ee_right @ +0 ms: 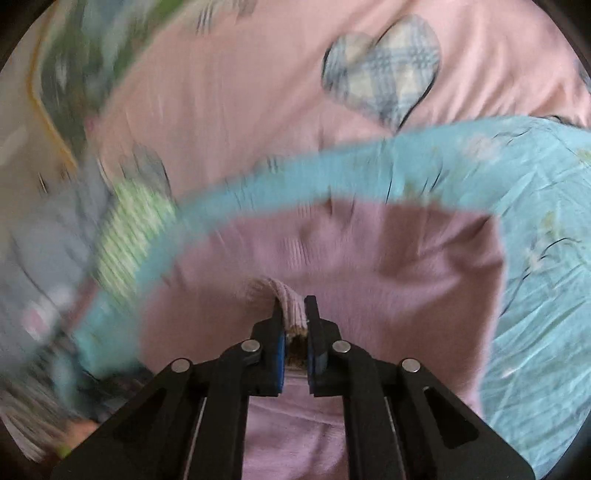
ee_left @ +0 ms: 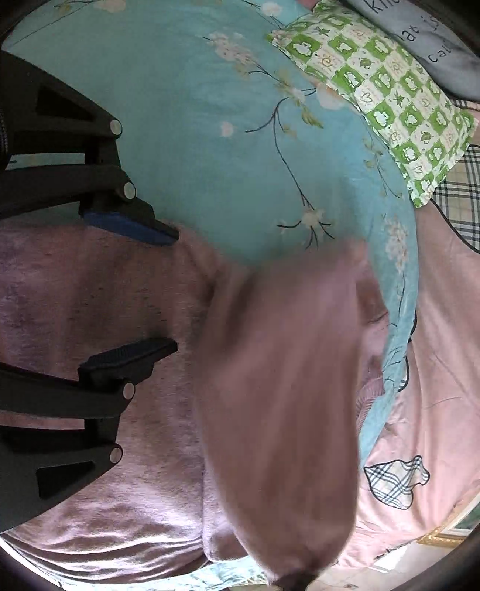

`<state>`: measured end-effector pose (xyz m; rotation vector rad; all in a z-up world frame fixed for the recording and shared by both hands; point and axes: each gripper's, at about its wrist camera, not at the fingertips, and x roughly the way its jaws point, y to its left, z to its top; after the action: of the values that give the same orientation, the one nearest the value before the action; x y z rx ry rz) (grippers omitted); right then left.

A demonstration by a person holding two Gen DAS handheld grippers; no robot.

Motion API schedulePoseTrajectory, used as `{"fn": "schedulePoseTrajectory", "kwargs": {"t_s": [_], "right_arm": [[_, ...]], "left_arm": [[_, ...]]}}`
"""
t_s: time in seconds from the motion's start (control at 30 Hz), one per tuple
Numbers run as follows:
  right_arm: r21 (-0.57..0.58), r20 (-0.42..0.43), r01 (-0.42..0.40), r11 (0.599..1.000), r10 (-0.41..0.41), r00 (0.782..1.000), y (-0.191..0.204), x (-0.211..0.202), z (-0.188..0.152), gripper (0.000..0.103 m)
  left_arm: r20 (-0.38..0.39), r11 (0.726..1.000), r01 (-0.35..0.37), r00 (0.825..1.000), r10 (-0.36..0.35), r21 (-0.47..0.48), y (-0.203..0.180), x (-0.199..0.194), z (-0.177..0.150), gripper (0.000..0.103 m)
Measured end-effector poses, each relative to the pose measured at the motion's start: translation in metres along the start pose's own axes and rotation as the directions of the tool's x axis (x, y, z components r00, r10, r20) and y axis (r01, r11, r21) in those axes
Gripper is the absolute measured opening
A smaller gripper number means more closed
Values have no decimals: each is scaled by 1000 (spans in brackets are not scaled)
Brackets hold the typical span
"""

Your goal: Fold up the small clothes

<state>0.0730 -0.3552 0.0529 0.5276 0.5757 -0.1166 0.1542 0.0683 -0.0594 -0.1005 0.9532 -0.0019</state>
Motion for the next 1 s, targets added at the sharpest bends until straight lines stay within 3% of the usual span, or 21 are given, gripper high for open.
{"fn": "schedulePoseTrajectory", "kwargs": {"t_s": [0.1,0.27,0.37,0.5,0.63,0.73,0.83,0.9,1.0], "right_arm": [[28,-33,31,999,-30,999,-21,-8,9,10],[22,-131,62,998,-58,990,-32,11,-6,10],[56,-98,19,998,-14,995,-34,3,-5,10],[63,-158,82,995,-71,985,-49,21,-17,10],[72,-264,211,975,-185,947,-79,54,-45,12],[120,-229,199,973,-168,959,-86,47,-50,14],[98,-206,244,965,-220,954,-79,33,-47,19],[76,-177,260,963,-244,954,-71,19,-40,34],[35,-129,238,971,-231,964,-56,5,-27,50]], "left_arm": [[14,1000,-8,1000,8,-4,-6,6,12,53],[37,998,-57,998,57,-15,-10,12,23,53],[54,983,-153,986,159,-103,9,11,24,52],[60,962,-45,996,63,-270,48,10,13,52],[52,964,-64,995,81,-259,47,9,10,52],[44,959,-51,997,65,-279,50,6,8,52],[17,961,-32,999,38,-274,53,-2,6,50],[13,970,53,999,-51,-236,52,-14,4,48],[38,965,178,984,-174,-194,53,-28,13,51]]}}
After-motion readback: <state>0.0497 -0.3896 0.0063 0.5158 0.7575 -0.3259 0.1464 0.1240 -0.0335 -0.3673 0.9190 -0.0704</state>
